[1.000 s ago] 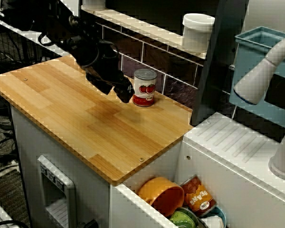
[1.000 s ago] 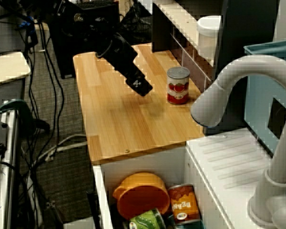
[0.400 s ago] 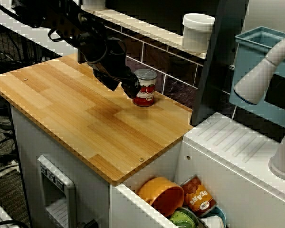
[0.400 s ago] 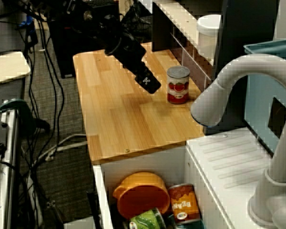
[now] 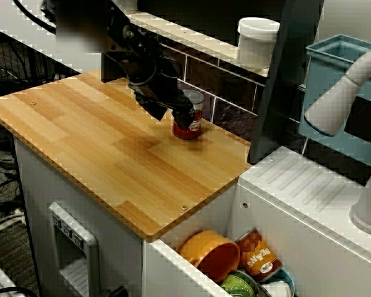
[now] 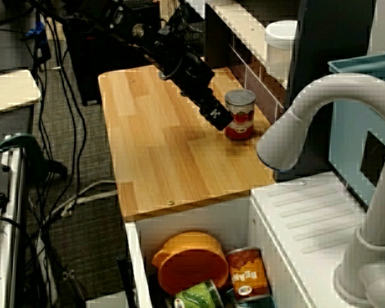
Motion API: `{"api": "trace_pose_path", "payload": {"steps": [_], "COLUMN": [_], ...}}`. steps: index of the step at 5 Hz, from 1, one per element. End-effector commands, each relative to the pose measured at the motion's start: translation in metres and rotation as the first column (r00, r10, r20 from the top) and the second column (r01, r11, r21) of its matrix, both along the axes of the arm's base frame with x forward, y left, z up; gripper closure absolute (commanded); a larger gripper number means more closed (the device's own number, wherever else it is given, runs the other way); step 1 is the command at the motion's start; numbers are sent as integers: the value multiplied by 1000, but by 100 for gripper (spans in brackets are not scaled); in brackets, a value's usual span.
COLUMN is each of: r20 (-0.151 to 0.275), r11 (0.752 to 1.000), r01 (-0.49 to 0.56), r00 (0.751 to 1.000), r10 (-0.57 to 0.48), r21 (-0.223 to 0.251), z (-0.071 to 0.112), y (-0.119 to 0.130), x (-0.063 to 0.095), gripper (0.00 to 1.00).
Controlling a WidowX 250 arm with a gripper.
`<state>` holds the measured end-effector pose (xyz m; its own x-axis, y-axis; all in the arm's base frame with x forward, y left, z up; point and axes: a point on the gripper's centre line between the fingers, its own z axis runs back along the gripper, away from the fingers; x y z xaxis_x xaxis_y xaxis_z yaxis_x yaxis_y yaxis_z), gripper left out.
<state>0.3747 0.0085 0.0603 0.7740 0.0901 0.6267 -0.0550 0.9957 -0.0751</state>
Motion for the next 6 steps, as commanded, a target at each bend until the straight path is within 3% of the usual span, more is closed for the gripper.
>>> {"api": "trace_pose_path", "payload": {"steps": [1, 6], "r20": [30, 19], "r11": [1000, 1000], "r01": [-8, -31], "r00": [1000, 999], "r10": [8, 31], "r21": [6, 2], "z": [0, 0], "y": [-15, -10], "x": [9, 20], "gripper": [0, 0]}}
